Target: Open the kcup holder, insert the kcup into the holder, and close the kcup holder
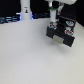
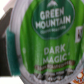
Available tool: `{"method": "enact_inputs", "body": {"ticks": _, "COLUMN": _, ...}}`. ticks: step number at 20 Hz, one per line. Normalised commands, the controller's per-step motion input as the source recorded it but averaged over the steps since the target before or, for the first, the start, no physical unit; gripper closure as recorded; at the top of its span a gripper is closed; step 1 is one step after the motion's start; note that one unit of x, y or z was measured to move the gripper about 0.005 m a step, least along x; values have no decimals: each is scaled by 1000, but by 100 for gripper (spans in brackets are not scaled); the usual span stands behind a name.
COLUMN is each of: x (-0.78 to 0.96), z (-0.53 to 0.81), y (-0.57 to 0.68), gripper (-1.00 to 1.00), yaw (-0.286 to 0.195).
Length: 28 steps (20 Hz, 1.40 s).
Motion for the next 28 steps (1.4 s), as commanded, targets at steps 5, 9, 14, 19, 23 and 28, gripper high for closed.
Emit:
{"method": "enact_inputs", "body": {"ticks": 5, "x": 109, "z": 116, "y": 632, "gripper": 100, "yaw": 23}}
{"method": "enact_inputs", "body": {"ticks": 9, "x": 65, "z": 50, "y": 593, "gripper": 100, "yaw": 37}}
{"method": "enact_inputs", "body": {"ticks": 14, "x": 84, "z": -28, "y": 470, "gripper": 100, "yaw": 43}}
{"method": "enact_inputs", "body": {"ticks": 19, "x": 89, "z": -81, "y": 211, "gripper": 100, "yaw": 36}}
{"method": "enact_inputs", "body": {"ticks": 23, "x": 126, "z": -125, "y": 60, "gripper": 100, "yaw": 27}}
{"method": "enact_inputs", "body": {"ticks": 28, "x": -21, "z": -188, "y": 22, "gripper": 100, "yaw": 21}}
